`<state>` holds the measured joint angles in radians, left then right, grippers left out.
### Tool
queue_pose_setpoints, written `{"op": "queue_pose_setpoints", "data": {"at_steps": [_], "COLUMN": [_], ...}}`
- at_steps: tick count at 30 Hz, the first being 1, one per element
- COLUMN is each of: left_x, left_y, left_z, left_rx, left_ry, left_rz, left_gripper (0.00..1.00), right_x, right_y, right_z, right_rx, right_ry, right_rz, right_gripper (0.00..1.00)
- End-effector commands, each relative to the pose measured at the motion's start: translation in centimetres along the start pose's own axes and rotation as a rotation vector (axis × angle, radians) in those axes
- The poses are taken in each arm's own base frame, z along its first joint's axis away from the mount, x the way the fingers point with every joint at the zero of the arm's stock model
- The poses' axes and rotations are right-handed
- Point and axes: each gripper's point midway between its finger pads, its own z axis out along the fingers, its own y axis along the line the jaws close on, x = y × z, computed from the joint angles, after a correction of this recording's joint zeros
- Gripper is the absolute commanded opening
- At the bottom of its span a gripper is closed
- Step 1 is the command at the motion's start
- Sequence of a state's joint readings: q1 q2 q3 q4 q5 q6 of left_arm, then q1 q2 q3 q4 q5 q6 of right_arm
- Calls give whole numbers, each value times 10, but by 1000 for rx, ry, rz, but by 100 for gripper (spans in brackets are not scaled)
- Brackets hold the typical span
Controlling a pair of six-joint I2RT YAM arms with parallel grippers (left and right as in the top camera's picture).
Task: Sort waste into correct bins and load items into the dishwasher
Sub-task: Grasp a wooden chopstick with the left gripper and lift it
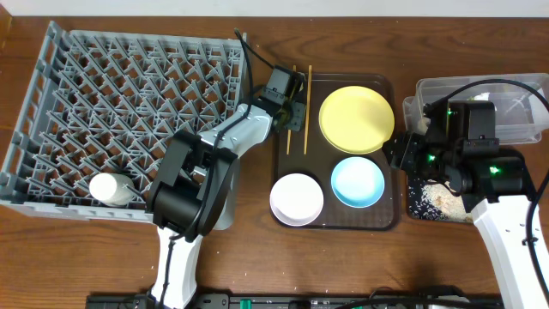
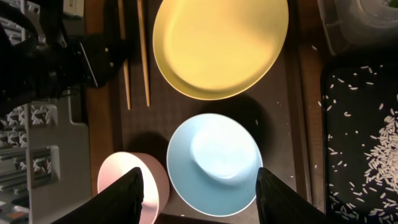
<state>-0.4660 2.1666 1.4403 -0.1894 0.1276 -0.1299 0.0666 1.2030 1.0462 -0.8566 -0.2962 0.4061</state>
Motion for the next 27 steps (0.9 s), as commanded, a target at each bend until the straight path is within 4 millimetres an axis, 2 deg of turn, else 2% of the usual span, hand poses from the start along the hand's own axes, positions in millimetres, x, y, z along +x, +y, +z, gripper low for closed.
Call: {"op": "queue_pose_setpoints", "data": {"at_steps": [1, 2, 6, 9, 12, 17, 20, 22, 24, 27], "left_x": [15, 15, 8, -4, -18, -35, -31, -25, -17, -2], "left_y": [6, 6, 4, 0, -1, 15, 30, 41, 53, 77], "left_z": [14, 12, -1, -19, -46, -112, -152, -170, -180, -184], "left_rx": [-20, -19, -17, -12, -22, -151, -243, -289, -332, -386], "left_ry": [47, 46, 34, 8, -28, -83, -82, -65, -37, 28], "left_rz": [-12, -11, -10, -8, -7, -9, -16, -22, -37, -67], "left_gripper": [19, 15, 11, 9, 9, 9, 8, 9, 8, 9], "right_x": [-1, -1, -1, -1, -1, 1, 1, 1, 0, 0], "right_y": [0, 0, 0, 0, 0, -1, -1, -1, -1, -2], "right_z": [-1, -1, -1, -1, -1, -1, -1, -1, -1, -1], "right_rx": [-5, -5, -5, -5, -4, -2, -1, -1, -2, 5], "right_ry": [-2, -2, -1, -1, 0, 6, 6, 6, 5, 2], "right_rz": [2, 2, 3, 3, 3, 5, 5, 5, 4, 4], "right_gripper": [55, 55, 54, 53, 52, 52, 52, 52, 52, 53]}}
